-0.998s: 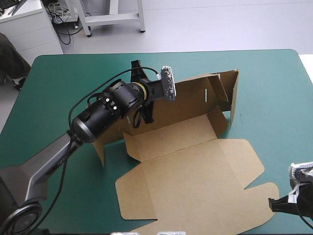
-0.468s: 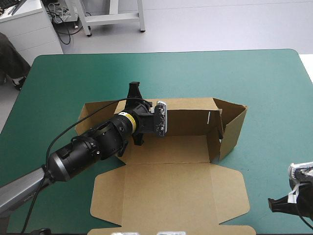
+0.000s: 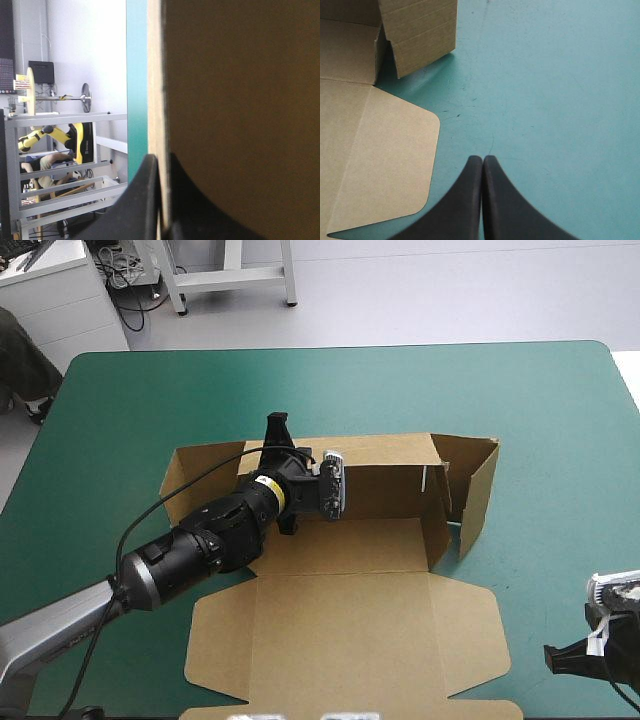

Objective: Fold the box

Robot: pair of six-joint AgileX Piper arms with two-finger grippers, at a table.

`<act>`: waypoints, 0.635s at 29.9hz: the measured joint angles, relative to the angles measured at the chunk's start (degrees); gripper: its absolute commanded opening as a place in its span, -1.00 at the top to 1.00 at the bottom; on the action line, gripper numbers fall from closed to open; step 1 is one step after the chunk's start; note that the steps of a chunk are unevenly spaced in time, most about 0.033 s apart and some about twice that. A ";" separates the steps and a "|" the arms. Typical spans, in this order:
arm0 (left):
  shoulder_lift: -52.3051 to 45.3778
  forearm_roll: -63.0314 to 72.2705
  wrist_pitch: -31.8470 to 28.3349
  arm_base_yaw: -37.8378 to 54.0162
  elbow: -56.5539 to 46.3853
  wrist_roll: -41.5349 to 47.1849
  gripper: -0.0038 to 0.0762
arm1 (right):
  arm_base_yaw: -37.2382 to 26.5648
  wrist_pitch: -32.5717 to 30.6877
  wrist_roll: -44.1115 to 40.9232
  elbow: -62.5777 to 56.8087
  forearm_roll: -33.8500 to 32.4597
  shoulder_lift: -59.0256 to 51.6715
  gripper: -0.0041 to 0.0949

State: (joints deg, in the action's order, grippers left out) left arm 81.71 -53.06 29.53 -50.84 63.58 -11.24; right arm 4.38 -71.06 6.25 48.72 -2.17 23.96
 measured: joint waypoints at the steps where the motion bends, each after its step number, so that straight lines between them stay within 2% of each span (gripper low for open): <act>1: 0.00 -1.49 -0.66 0.00 -0.82 1.38 0.98 | 0.00 0.04 0.00 0.00 0.01 -0.06 0.96; 6: -0.30 -10.31 -1.94 -1.19 -5.12 11.24 0.98 | 0.00 0.10 0.00 0.00 0.25 -0.11 0.96; 9: -0.60 -14.46 -1.38 -2.38 -6.36 15.00 0.98 | 0.00 0.98 0.00 0.00 0.35 -0.11 0.86; 12: -0.62 -17.16 -0.69 -2.95 -6.90 18.09 0.98 | 0.00 2.31 -0.47 0.24 0.42 -0.06 0.56; 15: -0.62 -18.55 -0.07 -3.14 -7.08 20.02 0.98 | 0.00 2.52 -1.37 1.72 0.42 1.15 0.10; 17: -0.62 -18.80 0.12 -3.23 -7.15 20.48 0.98 | 0.00 2.59 -1.61 3.22 0.69 2.70 -0.28; 19: -0.62 -19.08 0.19 -3.34 -7.27 20.72 0.98 | 0.00 2.63 -1.74 5.29 1.21 4.35 -0.54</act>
State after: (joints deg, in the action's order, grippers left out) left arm 81.09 -72.14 29.72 -54.18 56.30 9.49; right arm 4.38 -68.43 4.51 54.00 -0.95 28.31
